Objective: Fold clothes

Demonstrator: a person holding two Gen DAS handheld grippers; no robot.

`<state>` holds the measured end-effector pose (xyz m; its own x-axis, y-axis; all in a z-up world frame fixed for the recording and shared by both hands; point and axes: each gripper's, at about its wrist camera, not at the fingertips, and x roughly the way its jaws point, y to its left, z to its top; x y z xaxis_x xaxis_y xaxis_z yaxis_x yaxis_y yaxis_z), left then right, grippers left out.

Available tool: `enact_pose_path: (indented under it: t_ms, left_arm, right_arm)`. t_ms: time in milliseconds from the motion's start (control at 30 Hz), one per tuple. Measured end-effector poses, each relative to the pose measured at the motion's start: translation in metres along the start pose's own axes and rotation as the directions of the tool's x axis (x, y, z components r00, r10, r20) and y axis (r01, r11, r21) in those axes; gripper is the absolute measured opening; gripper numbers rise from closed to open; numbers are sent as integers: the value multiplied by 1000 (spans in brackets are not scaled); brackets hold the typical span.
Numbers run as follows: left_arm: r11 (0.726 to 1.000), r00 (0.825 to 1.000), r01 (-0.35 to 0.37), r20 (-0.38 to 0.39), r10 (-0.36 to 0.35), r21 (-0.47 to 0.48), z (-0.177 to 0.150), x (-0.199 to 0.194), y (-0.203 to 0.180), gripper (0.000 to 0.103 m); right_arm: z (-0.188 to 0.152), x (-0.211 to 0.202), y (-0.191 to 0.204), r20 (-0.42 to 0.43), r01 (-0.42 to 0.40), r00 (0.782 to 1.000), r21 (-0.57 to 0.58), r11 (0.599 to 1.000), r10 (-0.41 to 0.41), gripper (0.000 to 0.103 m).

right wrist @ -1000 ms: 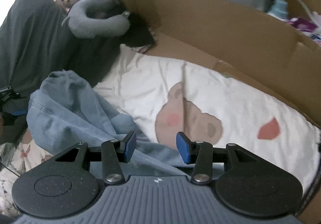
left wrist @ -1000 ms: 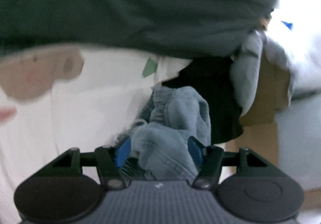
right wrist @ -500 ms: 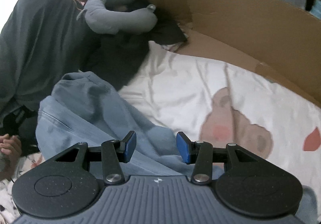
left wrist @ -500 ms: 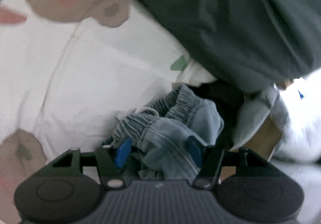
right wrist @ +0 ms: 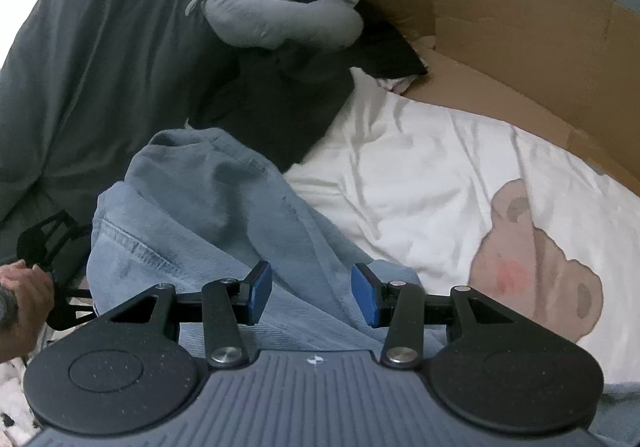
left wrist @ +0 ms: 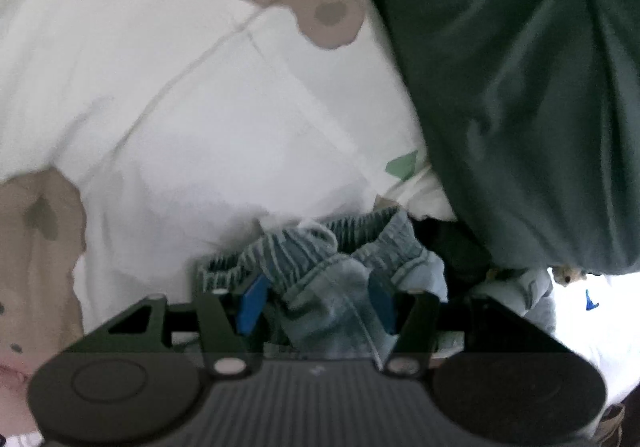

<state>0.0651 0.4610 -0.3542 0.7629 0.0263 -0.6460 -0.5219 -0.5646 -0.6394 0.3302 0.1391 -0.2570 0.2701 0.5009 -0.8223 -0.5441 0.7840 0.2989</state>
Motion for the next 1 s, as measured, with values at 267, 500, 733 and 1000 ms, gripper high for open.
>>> enact_pose_path:
  t_ms: [267,500,733,1000]
  left_arm:
    - [995,999,36,20,-34,-91,0,6,1,59]
    - [978,998,54,5,-55,-203,-7,9,8,54]
    - [954,996,87,11,-87,-288,-7,14,15,56]
    - [942,995,103,15,-103,-319,-3,19,22,27]
  right_arm:
    - [-13,13,9,-26,-20,999,-16,1000,19,51]
    - [-20,17,8,-35,-23,999,-2,1000,23,51]
    - [-23,24,13,-46,-16,999,-39,999,14,51]
    - [-32,28,14,-60,-20,998,-28,999,18,51]
